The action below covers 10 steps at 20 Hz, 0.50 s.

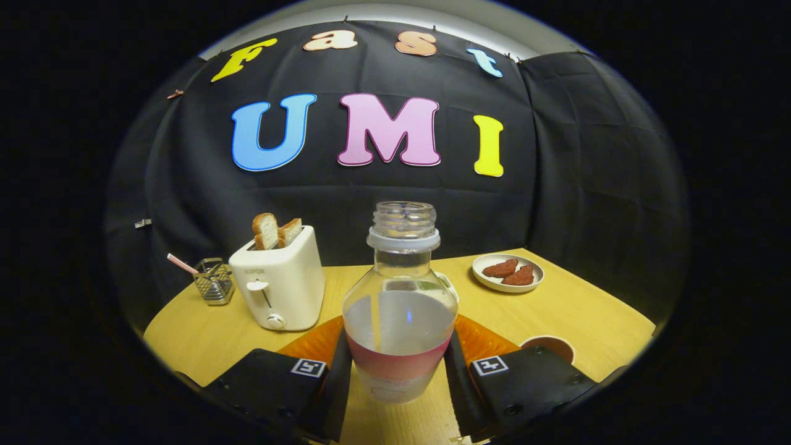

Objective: Take the bottle from table, then pour the juice into the cup, finally place the bottle on the coaster

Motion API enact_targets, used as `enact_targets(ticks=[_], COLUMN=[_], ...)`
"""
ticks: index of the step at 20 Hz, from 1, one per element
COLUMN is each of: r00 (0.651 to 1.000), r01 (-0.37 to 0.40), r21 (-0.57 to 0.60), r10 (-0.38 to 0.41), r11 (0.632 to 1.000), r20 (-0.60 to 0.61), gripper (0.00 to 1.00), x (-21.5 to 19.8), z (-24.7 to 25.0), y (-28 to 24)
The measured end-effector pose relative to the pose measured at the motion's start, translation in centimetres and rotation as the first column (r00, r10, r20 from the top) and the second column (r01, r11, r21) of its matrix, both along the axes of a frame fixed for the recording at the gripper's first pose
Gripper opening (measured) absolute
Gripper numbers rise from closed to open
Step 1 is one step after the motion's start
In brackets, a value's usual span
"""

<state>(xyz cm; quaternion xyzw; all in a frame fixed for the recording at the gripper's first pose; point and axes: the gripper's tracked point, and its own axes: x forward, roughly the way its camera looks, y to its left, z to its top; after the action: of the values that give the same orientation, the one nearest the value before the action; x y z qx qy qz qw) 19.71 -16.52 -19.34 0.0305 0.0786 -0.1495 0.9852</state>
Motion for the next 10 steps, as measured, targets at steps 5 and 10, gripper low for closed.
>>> enact_targets(ticks=[5, 10], r00=[0.998, 0.989], r01=[0.064, 0.142], r21=[0.014, 0.042], r10=[-0.064, -0.141], r11=[0.998, 0.989], r20=[-0.025, -0.032], gripper=[0.72, 0.71], x=[4.2, 6.2], z=[-2.5, -3.9], y=[-1.9, -4.9])
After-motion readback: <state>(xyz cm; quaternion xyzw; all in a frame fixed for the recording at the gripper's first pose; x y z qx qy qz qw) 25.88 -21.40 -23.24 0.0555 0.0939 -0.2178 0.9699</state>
